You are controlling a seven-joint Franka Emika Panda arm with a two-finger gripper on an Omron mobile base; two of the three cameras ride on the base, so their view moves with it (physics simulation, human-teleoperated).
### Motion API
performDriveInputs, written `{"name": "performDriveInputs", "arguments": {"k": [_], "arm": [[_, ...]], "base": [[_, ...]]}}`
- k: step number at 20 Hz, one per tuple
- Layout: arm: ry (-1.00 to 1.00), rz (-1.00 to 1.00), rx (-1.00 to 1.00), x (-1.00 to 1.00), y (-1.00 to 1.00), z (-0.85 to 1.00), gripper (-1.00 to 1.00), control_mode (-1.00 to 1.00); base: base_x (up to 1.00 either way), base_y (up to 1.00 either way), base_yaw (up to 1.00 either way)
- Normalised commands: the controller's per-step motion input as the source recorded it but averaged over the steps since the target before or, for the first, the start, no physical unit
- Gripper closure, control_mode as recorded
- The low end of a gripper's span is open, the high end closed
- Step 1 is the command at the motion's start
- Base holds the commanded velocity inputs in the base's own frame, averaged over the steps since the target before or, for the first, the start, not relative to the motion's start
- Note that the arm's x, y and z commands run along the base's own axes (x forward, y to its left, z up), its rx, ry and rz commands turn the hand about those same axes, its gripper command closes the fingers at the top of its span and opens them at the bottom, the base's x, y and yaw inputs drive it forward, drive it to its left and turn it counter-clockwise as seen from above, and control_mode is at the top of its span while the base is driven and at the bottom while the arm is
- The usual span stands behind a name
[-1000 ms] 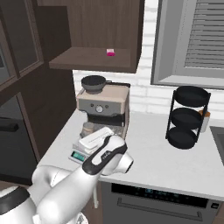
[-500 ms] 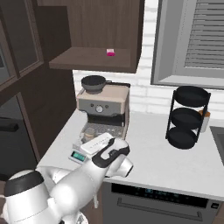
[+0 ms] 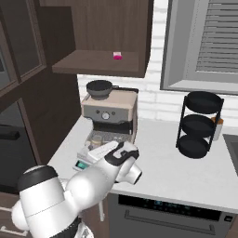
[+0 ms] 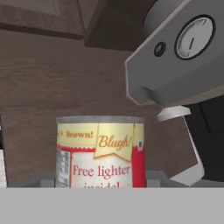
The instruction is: Pick the canned food and place it on the digital scale for weighing, and close the cabinet.
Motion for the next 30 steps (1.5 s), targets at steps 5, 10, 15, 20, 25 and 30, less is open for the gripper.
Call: {"name": "performDriveInputs", "arguments": {"k": [5,10,15,20,25,30], "arm": [[0.0,0.0,-0.08,0.07,0.15,-0.34,1.0,-1.0],[0.0,0.0,-0.05,0.18,0.04,-0.11,1.0,-1.0],[0.0,0.0,-0.04,0.26,0.01,-0.05,1.0,-1.0],[0.0,0.0,-0.07,0.13,0.11,-0.33,1.0,-1.0],[0.0,0.0,-0.06,0.01,0.07,-0.28,-1.0,-1.0],[0.0,0.0,0.0,-0.3,-0.02,0.04,-1.0,-1.0]], "base": [[0.0,0.0,0.0],[0.0,0.0,0.0],[0.0,0.0,0.0],[0.0,0.0,0.0],[0.0,0.0,0.0],[0.0,0.0,0.0]]}}
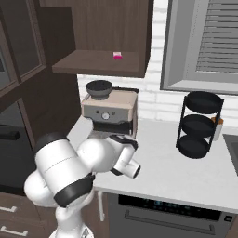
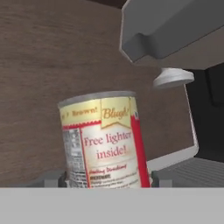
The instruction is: Pick the canned food and place it on the digital scale for weighing, and close the cabinet.
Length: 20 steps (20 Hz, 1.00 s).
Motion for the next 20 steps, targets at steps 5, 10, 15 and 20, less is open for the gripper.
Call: {"name": "performDriveInputs", "arguments": {"k": [5,10,15,20], "arm": [[-0.04,0.0,0.0,-0.62,0.0,0.24,-1.0,-1.0],[-0.06,0.0,0.0,-0.75,-0.01,0.59,-1.0,-1.0],[-0.05,0.0,0.0,-0.46,-0.04,0.87,-1.0,-1.0],[-0.02,-0.02,0.0,-0.89,-0.04,0.78,-1.0,-1.0]], "base": [[0.0,0.0,0.0],[0.0,0.0,0.0],[0.0,0.0,0.0],[0.0,0.0,0.0]]}}
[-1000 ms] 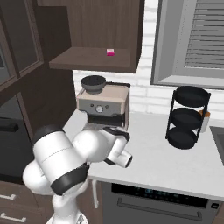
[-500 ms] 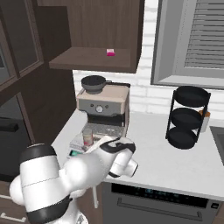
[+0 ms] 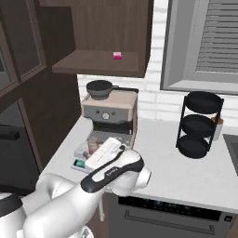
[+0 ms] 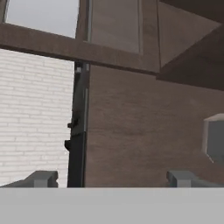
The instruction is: Pick the canned food and place it on the digital scale for weighing, and close the cabinet.
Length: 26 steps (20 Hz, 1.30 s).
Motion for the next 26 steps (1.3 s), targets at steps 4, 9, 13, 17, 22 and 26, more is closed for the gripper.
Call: {"name": "performDriveInputs", "arguments": {"k": [4,9,13,17,22,26], "arm": [[0.0,-0.11,-0.06,-0.89,-0.01,0.73,-1.0,-1.0],[0.0,-0.18,-0.16,-0.5,0.0,0.73,-1.0,-1.0],[0.0,-0.25,-0.25,-0.17,0.07,0.64,-1.0,-1.0],[0.01,-0.26,-0.29,-0.11,0.0,0.57,-1.0,-1.0],[0.01,-0.18,-0.38,-0.1,-0.13,0.52,-1.0,-1.0],[0.0,-0.09,-0.47,-0.22,-0.16,0.43,-1.0,-1.0]], "base": [[0.0,0.0,0.0],[0.0,0.0,0.0],[0.0,0.0,0.0],[0.0,0.0,0.0],[0.0,0.0,0.0],[0.0,0.0,0.0]]}}
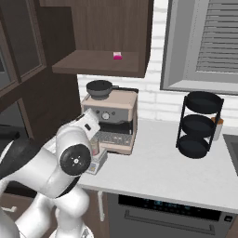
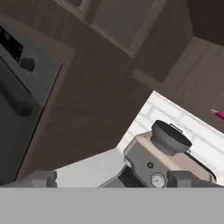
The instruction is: Pick the canned food and place it on the digital scale for weighing, and close the cabinet.
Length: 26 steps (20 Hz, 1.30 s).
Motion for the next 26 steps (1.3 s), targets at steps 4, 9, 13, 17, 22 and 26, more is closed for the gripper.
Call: {"name": "performDriveInputs", "arguments": {"k": [4,9,13,17,22,26], "arm": [[0.0,-0.01,-0.53,-0.28,-0.1,0.23,-1.0,-1.0],[0.02,0.0,-0.51,-0.15,0.0,0.13,-1.0,-1.0],[0.1,0.0,-0.43,-0.17,0.11,0.18,-1.0,-1.0],[0.14,-0.04,-0.33,-0.38,0.25,0.06,-1.0,-1.0],[0.03,-0.07,-0.21,-0.61,0.42,0.0,-1.0,-1.0],[-0.03,-0.07,-0.13,-0.73,0.57,0.09,-1.0,-1.0]], "base": [[0.0,0.0,0.0],[0.0,0.0,0.0],[0.0,0.0,0.0],[0.0,0.0,0.0],[0.0,0.0,0.0],[0.0,0.0,0.0]]}}
